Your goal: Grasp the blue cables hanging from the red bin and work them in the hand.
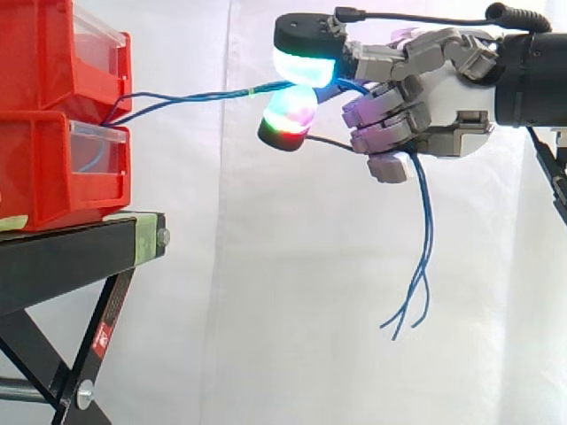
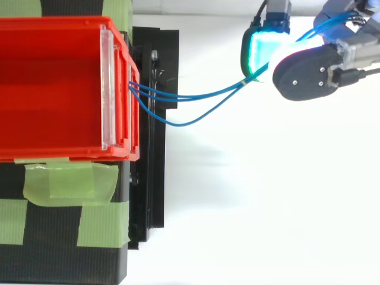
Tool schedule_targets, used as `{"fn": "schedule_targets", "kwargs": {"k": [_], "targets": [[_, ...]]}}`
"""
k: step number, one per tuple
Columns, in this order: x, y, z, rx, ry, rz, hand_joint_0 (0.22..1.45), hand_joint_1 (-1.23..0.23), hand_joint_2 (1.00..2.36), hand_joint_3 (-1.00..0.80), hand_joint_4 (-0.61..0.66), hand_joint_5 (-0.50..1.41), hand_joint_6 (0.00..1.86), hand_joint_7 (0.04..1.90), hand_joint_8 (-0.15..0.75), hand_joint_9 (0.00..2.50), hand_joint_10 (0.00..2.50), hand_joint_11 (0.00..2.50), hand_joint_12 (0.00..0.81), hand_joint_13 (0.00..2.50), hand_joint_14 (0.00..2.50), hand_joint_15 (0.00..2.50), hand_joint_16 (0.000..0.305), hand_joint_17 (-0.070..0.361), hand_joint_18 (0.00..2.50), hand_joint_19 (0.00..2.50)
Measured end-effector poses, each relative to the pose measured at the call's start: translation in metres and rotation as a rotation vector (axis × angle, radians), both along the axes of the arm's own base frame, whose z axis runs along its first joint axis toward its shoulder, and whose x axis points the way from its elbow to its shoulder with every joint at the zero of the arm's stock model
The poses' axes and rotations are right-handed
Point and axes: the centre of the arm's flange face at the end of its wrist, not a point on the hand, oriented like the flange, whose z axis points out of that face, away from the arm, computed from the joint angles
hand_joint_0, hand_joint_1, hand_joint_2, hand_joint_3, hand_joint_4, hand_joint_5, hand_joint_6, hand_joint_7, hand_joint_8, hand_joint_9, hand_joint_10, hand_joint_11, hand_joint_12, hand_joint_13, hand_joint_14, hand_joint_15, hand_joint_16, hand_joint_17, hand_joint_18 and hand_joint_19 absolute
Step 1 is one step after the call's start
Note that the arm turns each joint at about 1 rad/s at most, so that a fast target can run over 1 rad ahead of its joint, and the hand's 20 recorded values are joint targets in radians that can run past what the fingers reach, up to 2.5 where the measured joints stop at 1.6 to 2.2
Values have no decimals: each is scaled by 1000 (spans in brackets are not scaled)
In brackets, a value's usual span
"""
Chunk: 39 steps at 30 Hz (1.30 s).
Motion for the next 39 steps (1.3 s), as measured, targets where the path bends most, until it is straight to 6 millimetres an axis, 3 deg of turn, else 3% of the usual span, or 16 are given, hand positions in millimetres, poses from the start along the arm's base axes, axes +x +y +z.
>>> {"fn": "schedule_targets", "kwargs": {"k": [15, 39], "targets": [[0, 3, -2, 2, 12, 7, 946, -564, 1030, -102, 193, -50, 814, 1085, 577, 1926, 2500, 2500, 723, 2079, 2500, 2087, 213, 160, 2500, 736], [3, 6, 1, 31, -23, 34, 945, -630, 1009, 254, 213, -112, 996, 983, 577, 1926, 2500, 2500, 723, 2079, 2500, 2087, 213, 160, 2500, 736]]}}
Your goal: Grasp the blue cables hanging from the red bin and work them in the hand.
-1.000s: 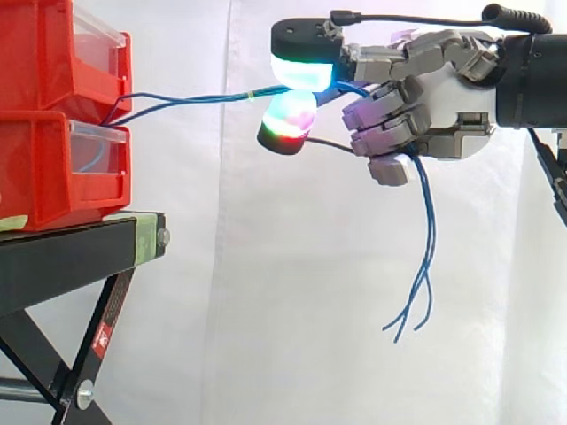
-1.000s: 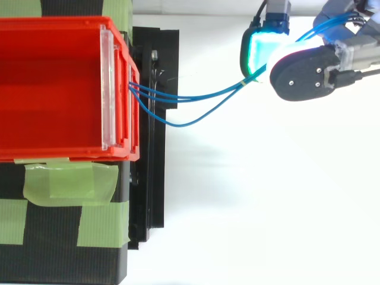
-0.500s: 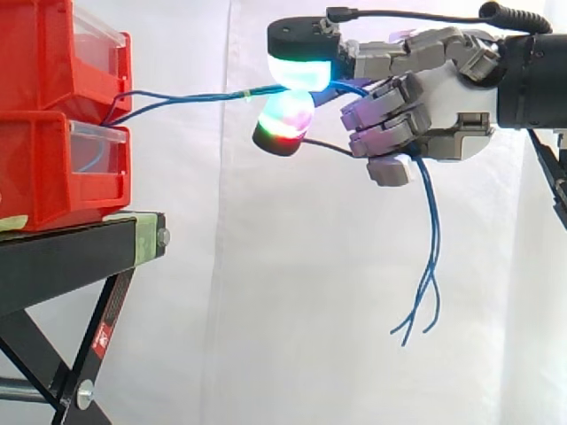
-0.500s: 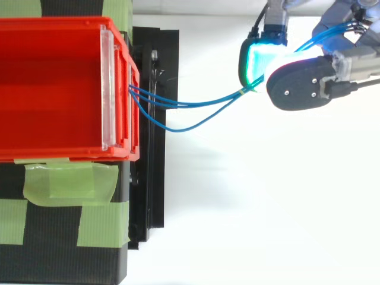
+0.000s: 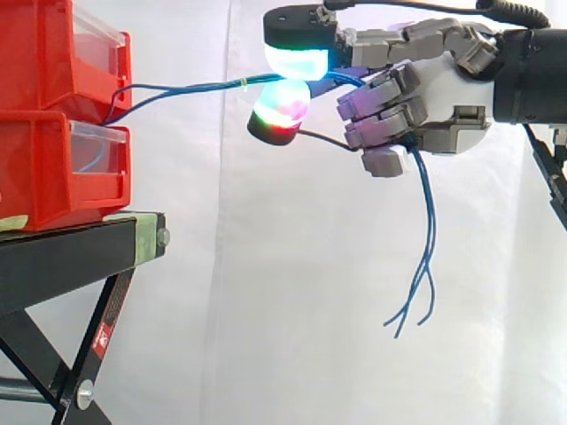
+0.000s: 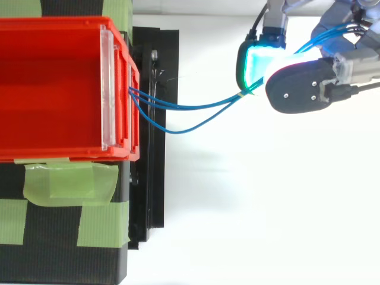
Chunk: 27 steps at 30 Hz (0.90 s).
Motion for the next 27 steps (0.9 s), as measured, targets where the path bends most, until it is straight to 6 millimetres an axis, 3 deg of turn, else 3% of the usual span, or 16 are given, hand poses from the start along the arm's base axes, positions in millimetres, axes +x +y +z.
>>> {"fn": "schedule_targets", "kwargs": {"k": [10, 16, 27], "targets": [[2, 3, 1, -12, -11, 12, 986, -606, 1000, 395, 187, -133, 1092, 982, 577, 1926, 2500, 2500, 723, 2079, 2500, 2087, 213, 160, 2500, 736], [2, 7, 1, -16, -5, 19, 1002, -554, 1031, 368, 182, -8, 1047, 1048, 577, 1926, 2500, 2500, 723, 2079, 2500, 2087, 213, 160, 2500, 736], [4, 15, 0, -40, 3, 46, 1026, -542, 1005, 400, 191, -62, 1090, 1037, 577, 1926, 2500, 2500, 723, 2079, 2500, 2087, 213, 160, 2500, 736]]}}
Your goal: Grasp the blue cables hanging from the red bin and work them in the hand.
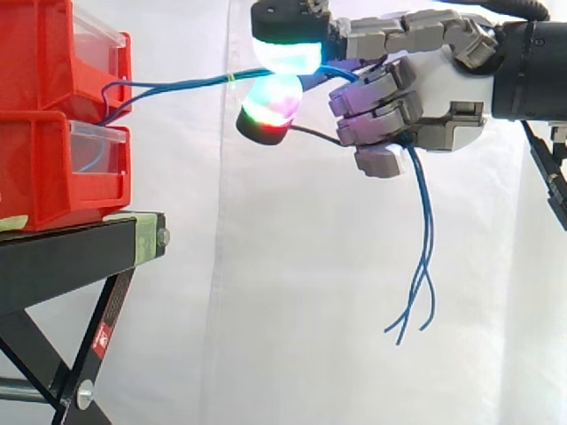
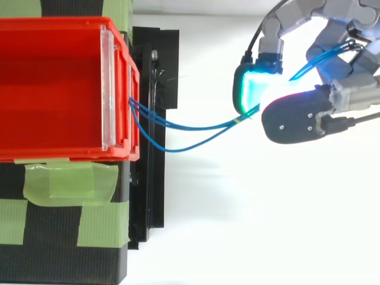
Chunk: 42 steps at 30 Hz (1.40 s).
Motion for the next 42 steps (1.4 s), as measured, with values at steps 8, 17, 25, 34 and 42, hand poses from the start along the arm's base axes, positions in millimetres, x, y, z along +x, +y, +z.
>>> {"fn": "schedule_targets", "kwargs": {"k": [8, 17, 25, 34, 42], "targets": [[6, 5, -16, -9, 22, 34, 1026, -614, 1084, 452, 226, -124, 1129, 992, 577, 1926, 2500, 2500, 723, 2079, 2500, 2087, 213, 160, 2500, 736], [8, 3, -17, -6, 8, 45, 1056, -699, 1006, 232, 220, -199, 1164, 967, 577, 1926, 2500, 2500, 723, 2079, 2500, 2087, 213, 160, 2500, 736], [12, -3, -7, -9, -10, 60, 1002, -660, 1022, -136, 216, -167, 1112, 992, 577, 1926, 2500, 2500, 723, 2079, 2500, 2087, 213, 160, 2500, 736], [16, -16, 2, -37, -24, 35, 1046, -612, 1015, 241, 221, -135, 1139, 985, 577, 1926, 2500, 2500, 723, 2079, 2500, 2087, 213, 160, 2500, 736], [20, -17, 10, -64, -41, 31, 925, -534, 1451, 249, 243, 9, 974, 1067, 577, 1926, 2500, 2500, 723, 2079, 2500, 2087, 213, 160, 2500, 736]]}}
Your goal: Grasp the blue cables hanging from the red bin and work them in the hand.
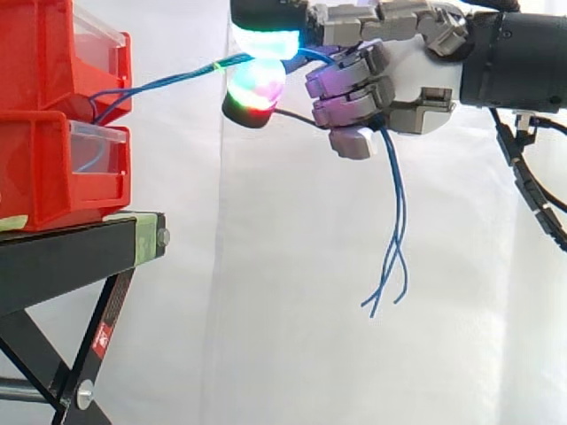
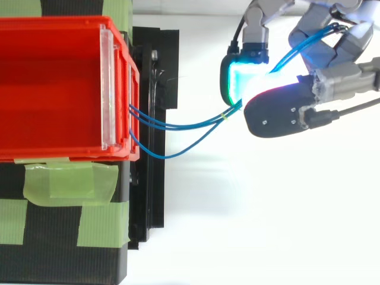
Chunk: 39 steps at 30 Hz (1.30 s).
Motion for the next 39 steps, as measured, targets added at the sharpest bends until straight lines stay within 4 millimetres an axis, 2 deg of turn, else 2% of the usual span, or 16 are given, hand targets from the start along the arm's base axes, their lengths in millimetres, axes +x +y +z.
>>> {"fn": "schedule_targets", "kwargs": {"k": [2, 5, 8, 9, 11, 12, 15, 19, 23, 25, 27, 28, 29, 33, 36, 39], "targets": [[1, 0, 1, -7, -3, -1, 868, -537, 1595, 181, 256, 37, 887, 1096, 577, 1926, 2500, 2500, 723, 2079, 2500, 2087, 213, 160, 2500, 736], [2, 0, 3, -20, -6, 0, 824, -609, 1616, 82, 281, 57, 803, 1112, 577, 1926, 2500, 2500, 723, 2079, 2500, 2087, 213, 160, 2500, 736], [2, 0, 3, -31, -10, 1, 956, -698, 1101, 119, 279, 66, 773, 1134, 577, 1926, 2500, 2500, 723, 2079, 2500, 2087, 213, 160, 2500, 736], [2, 1, 4, -35, -11, 2, 989, -702, 1000, 108, 272, 70, 766, 1138, 577, 1926, 2500, 2500, 723, 2079, 2500, 2087, 213, 160, 2500, 736], [3, 1, 4, -42, -12, 5, 997, -658, 1015, -54, 240, 78, 741, 1176, 577, 1926, 2500, 2500, 723, 2079, 2500, 2087, 213, 160, 2500, 736], [3, 2, 4, -45, -13, 7, 1016, -638, 1015, -9, 235, 81, 745, 1175, 577, 1926, 2500, 2500, 723, 2079, 2500, 2087, 213, 160, 2500, 736], [3, 3, 4, -53, -13, 11, 1073, -605, 1019, 366, 237, 124, 750, 1160, 577, 1926, 2500, 2500, 723, 2079, 2500, 2087, 213, 160, 2500, 736], [3, 3, 4, -59, -13, 12, 1051, -591, 1127, 367, 231, 141, 734, 1176, 577, 1926, 2500, 2500, 723, 2079, 2500, 2087, 213, 160, 2500, 736], [3, 2, 4, -60, -14, 12, 879, -630, 1509, 171, 254, 142, 649, 1191, 577, 1926, 2500, 2500, 723, 2079, 2500, 2087, 213, 160, 2500, 736], [3, 2, 5, -60, -16, 12, 858, -664, 1487, 129, 267, 135, 635, 1193, 577, 1926, 2500, 2500, 723, 2079, 2500, 2087, 213, 160, 2500, 736], [4, 2, 6, -60, -19, 12, 906, -715, 1194, 142, 274, 129, 628, 1194, 577, 1926, 2500, 2500, 723, 2079, 2500, 2087, 213, 160, 2500, 736], [4, 2, 6, -59, -21, 11, 912, -718, 1171, 123, 276, 129, 626, 1195, 577, 1926, 2500, 2500, 723, 2079, 2500, 2087, 213, 160, 2500, 736], [4, 2, 7, -59, -22, 11, 1005, -714, 1001, 221, 253, 128, 586, 1221, 577, 1926, 2500, 2500, 723, 2079, 2500, 2087, 213, 160, 2500, 736], [5, 2, 8, -59, -25, 11, 1077, -630, 1124, 340, 227, 179, 529, 1250, 577, 1926, 2500, 2500, 723, 2079, 2500, 2087, 213, 160, 2500, 736], [5, 2, 8, -59, -25, 11, 1056, -615, 1294, 338, 222, 189, 473, 1279, 577, 1926, 2500, 2500, 723, 2079, 2500, 2087, 213, 160, 2500, 736], [5, 2, 8, -59, -25, 10, 1048, -624, 1323, 343, 217, 165, 391, 1300, 577, 1926, 2500, 2500, 723, 2079, 2500, 2087, 213, 160, 2500, 736]]}}
